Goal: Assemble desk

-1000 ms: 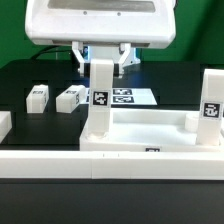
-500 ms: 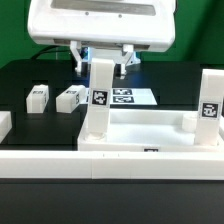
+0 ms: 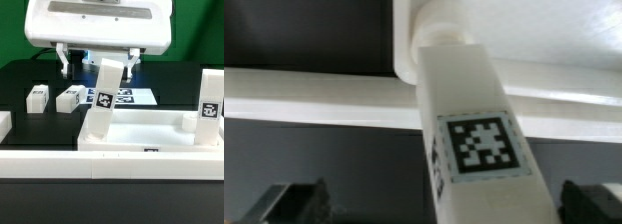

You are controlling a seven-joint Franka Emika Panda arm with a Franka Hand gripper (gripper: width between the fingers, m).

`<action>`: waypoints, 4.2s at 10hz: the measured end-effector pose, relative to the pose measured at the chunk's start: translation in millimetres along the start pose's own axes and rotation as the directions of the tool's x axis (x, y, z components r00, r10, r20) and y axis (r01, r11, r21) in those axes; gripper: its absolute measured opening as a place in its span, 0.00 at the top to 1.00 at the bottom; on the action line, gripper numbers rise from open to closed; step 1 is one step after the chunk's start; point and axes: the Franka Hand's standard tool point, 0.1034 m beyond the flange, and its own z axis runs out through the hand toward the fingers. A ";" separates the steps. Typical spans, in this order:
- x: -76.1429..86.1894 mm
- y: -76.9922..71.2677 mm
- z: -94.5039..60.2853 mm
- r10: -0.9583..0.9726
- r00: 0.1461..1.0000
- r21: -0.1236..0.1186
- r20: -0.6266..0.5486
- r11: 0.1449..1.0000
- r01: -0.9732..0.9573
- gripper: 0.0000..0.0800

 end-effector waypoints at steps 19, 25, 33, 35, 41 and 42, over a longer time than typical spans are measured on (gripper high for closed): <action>11.2 -10.4 -2.1 -0.011 0.891 0.169 0.454 0.983 -0.074 0.19; 23.7 2.6 0.4 -0.134 0.878 0.140 0.459 0.987 0.078 0.19; 22.3 8.0 4.4 -0.237 0.883 0.198 0.406 0.966 0.168 0.64; 22.3 7.7 4.4 -0.195 0.889 0.181 0.414 0.975 0.130 0.64; 21.8 -0.3 5.2 0.299 0.846 -0.009 0.442 0.944 -0.328 0.64; 22.2 -0.6 5.7 0.355 0.827 -0.027 0.435 0.924 -0.382 0.64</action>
Offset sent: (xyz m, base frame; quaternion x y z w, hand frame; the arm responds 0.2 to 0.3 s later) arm 0.0093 -0.0049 0.0265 0.0129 -0.0393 -0.0225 0.9989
